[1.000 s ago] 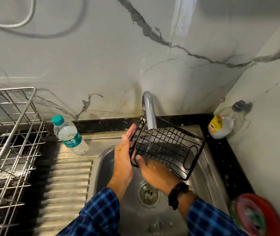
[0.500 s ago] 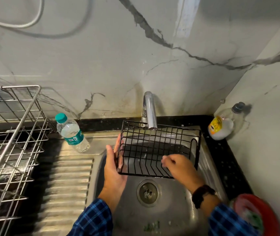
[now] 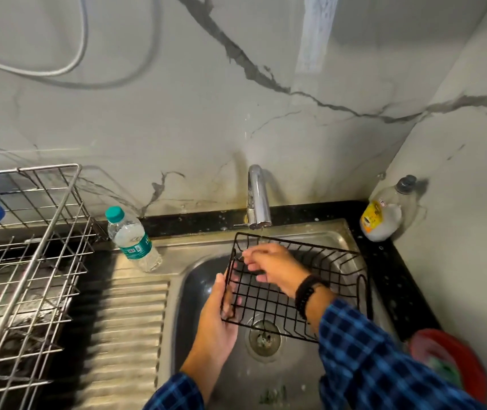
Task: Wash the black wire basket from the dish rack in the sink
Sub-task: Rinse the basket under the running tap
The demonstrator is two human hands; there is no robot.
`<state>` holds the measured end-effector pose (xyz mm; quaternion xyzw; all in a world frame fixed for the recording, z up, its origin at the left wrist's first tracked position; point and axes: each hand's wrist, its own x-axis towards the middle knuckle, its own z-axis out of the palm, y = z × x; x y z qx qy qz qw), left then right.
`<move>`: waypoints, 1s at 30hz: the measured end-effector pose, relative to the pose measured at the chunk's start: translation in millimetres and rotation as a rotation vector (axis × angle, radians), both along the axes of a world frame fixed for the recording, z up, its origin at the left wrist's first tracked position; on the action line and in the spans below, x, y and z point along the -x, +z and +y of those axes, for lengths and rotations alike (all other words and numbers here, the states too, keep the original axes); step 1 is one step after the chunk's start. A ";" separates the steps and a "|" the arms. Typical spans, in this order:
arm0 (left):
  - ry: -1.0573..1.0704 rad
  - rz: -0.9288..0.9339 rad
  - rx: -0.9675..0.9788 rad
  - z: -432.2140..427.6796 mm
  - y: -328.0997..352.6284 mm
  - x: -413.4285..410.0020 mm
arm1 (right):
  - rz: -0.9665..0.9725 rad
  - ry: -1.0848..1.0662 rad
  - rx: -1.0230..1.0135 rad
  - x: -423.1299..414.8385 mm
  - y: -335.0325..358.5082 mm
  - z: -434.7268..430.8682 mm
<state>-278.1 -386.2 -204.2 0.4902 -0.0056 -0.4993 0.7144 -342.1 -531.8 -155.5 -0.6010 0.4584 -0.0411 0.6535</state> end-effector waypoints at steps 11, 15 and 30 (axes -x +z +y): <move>-0.003 0.012 -0.019 7.5 -8.1 -2.1 | -0.008 -0.875 -0.146 18.9 -5.4 -18.9; -0.109 -0.071 0.008 -4.0 6.3 2.0 | -0.061 -0.697 0.148 -11.3 23.2 20.4; -0.029 -0.169 -0.035 -10.3 25.7 2.2 | 0.321 0.569 0.369 10.1 30.2 71.1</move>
